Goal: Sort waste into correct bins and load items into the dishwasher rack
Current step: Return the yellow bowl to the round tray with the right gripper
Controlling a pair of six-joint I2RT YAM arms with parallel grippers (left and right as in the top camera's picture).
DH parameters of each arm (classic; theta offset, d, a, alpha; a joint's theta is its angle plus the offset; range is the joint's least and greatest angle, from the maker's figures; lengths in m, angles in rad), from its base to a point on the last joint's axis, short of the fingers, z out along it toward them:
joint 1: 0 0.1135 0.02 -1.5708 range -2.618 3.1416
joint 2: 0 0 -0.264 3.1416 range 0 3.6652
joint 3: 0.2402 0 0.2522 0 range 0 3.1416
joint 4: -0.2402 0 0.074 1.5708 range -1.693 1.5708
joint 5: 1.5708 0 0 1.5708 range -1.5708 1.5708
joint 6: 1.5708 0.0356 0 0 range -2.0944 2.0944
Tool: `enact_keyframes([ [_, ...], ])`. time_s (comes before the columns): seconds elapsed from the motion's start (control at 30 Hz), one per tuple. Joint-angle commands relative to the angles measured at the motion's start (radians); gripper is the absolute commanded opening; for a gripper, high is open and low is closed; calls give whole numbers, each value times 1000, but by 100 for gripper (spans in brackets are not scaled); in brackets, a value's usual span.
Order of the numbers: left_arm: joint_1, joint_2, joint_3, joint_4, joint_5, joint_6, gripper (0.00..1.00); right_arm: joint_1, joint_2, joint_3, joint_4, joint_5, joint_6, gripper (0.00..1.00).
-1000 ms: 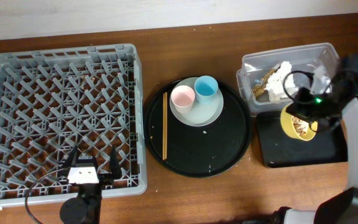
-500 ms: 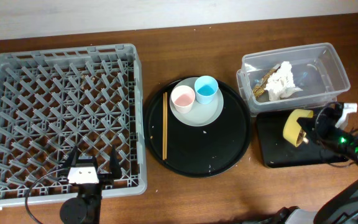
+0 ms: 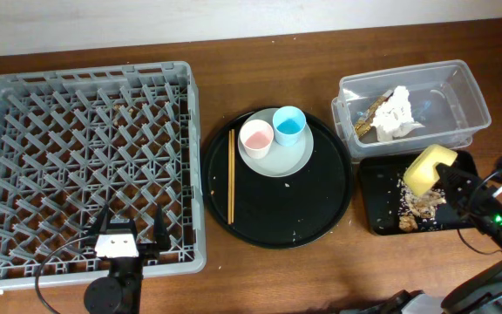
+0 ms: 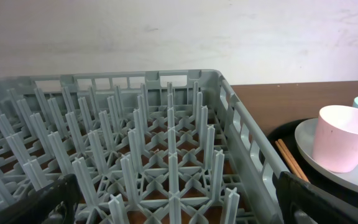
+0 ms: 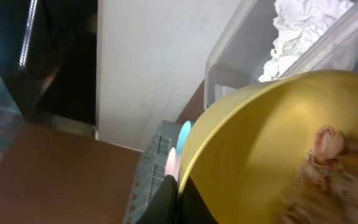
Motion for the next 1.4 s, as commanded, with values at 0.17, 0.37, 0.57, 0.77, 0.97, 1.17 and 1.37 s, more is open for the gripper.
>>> enact_keyframes([
  [0.17,-5,-5,-7,3,11,16,99,-54,-13,-3,117,-51,220,4],
  [0.37,-5,-5,-7,3,11,16,99,-59,-13,-3,199,-53,385,4],
  [0.57,-5,-5,-7,3,11,16,99,-56,-14,-3,150,-52,486,4],
  [0.77,-5,-5,-7,3,11,16,99,-39,-18,-2,153,-53,545,4],
  [0.97,-5,-5,-7,3,11,16,99,123,-130,117,152,13,675,4],
  [1.17,-5,-5,-7,3,11,16,99,583,-362,235,12,518,691,4],
  [1.37,-5,-5,-7,3,11,16,99,1416,-389,236,-144,1405,671,4],
])
